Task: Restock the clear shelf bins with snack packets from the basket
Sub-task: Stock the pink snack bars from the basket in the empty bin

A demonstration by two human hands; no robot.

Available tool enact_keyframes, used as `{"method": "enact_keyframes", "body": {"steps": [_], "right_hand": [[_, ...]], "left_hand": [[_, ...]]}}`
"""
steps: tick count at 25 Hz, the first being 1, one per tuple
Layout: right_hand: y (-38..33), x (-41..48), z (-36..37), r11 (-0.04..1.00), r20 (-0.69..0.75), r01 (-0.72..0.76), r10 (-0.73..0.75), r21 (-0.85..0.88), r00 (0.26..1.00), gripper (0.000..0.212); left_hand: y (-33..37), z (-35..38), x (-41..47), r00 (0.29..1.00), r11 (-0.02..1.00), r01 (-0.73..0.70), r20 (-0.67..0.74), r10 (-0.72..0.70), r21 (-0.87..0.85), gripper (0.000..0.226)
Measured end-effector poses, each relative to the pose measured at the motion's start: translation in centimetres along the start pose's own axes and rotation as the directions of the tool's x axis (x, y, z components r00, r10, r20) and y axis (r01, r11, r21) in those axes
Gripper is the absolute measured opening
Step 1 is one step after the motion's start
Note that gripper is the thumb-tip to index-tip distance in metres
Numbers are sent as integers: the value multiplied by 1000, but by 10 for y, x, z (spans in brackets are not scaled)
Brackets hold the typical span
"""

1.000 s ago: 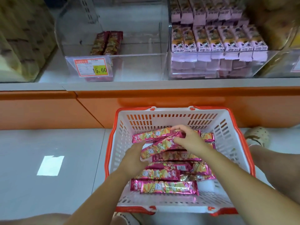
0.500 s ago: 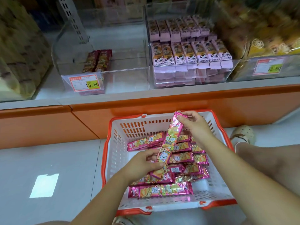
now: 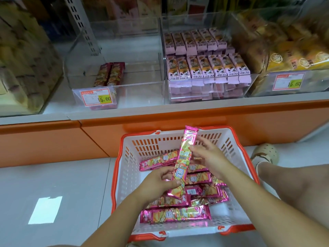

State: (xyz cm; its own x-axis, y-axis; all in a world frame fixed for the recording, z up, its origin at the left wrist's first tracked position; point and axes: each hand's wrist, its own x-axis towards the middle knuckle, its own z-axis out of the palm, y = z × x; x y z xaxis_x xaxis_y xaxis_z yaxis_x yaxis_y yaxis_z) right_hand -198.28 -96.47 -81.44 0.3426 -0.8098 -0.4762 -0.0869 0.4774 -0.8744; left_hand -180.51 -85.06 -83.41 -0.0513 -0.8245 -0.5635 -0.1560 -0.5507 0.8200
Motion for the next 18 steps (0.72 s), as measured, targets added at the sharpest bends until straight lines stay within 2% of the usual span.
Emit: {"method": "enact_keyframes", "body": {"steps": [4,7,11,13,14,15,17,18], "right_hand": [[6,-23,21,988,46,26,-19,-151,999,77],[-1,-40,35,985,120,54,-35,-163,992,91],[-40,-65,60,972,196,161,-126,-172,972,81],[-75,-79,77,961,267,244,-202,-134,942,75],[-96,-84,86,953,288,286,-247,-102,925,71],[-118,-87,95,941,292,332,-299,-70,909,66],[-165,-80,115,917,290,399,-382,-1,877,56],[-190,-69,127,905,284,424,-411,17,866,51]], "left_hand": [[5,-3,-7,997,999,-44,-62,45,22,52],[23,-11,-23,996,993,-65,-59,71,100,47],[77,-46,-62,986,949,-162,16,164,272,17],[111,-82,-81,949,892,-259,-76,307,371,9],[126,-103,-87,887,865,-309,-209,412,396,11],[140,-124,-91,782,850,-349,-378,496,394,14],[161,-161,-96,463,800,-389,-654,598,456,21],[167,-177,-95,335,785,-333,-713,616,522,28]]}}
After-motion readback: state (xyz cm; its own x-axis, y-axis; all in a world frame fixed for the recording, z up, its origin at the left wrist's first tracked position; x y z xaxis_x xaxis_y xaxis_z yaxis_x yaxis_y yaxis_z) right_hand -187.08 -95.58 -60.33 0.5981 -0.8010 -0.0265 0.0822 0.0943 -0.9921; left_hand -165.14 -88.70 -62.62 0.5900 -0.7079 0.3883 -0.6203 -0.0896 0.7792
